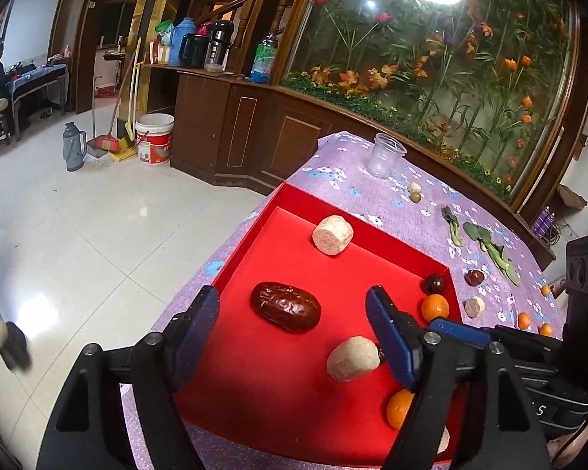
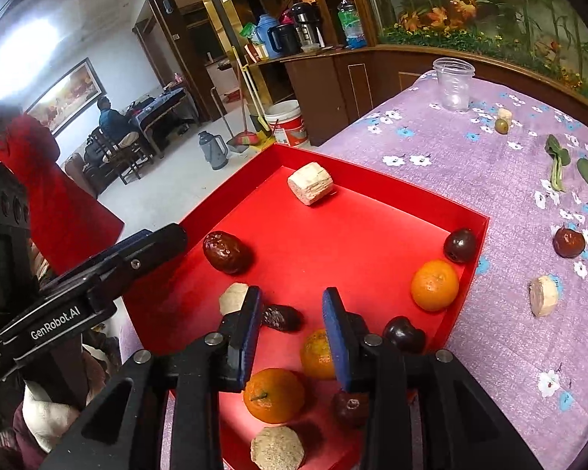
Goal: Organize fruits
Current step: 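Carry the plum and rice cake into the red tray and release both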
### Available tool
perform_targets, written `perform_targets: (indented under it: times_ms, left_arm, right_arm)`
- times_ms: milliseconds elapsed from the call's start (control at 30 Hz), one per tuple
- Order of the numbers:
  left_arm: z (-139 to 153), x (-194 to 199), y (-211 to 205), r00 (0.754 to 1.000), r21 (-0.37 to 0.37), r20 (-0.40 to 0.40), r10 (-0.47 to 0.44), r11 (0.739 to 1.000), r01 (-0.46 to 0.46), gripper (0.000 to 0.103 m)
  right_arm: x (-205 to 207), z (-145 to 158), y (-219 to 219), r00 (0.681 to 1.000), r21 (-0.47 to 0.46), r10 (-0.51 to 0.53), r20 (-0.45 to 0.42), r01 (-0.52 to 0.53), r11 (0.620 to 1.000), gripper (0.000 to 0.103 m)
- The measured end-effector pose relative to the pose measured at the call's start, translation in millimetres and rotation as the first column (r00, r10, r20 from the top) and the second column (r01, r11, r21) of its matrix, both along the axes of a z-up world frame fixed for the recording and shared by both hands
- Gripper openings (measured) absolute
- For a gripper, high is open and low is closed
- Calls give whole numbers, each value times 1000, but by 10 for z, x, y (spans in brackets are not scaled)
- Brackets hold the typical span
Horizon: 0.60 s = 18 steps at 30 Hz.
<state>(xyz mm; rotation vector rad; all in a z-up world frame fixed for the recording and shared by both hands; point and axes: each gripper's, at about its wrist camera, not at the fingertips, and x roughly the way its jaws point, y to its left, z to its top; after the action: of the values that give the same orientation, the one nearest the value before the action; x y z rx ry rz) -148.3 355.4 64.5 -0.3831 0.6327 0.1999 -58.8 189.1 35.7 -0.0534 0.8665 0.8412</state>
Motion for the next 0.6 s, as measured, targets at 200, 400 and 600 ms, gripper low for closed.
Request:
perform_targets:
  times_ms: [200, 400, 600]
  left_arm:
    - [6, 33, -68, 1000, 29, -23, 4, 1000, -4, 81]
    - [11, 75, -179, 997, 102, -69, 25, 995, -18, 83]
    - [10, 74, -281, 994, 152, -107, 37, 988, -21, 86]
  right_arm:
    - [-13, 13, -41, 1000, 10, -14, -6, 15, 1000, 41]
    - [-43, 36, -157, 999, 25, -44, -2, 44, 999, 48]
    - [-81, 46, -313, 996, 32, -86, 0, 86, 996, 50]
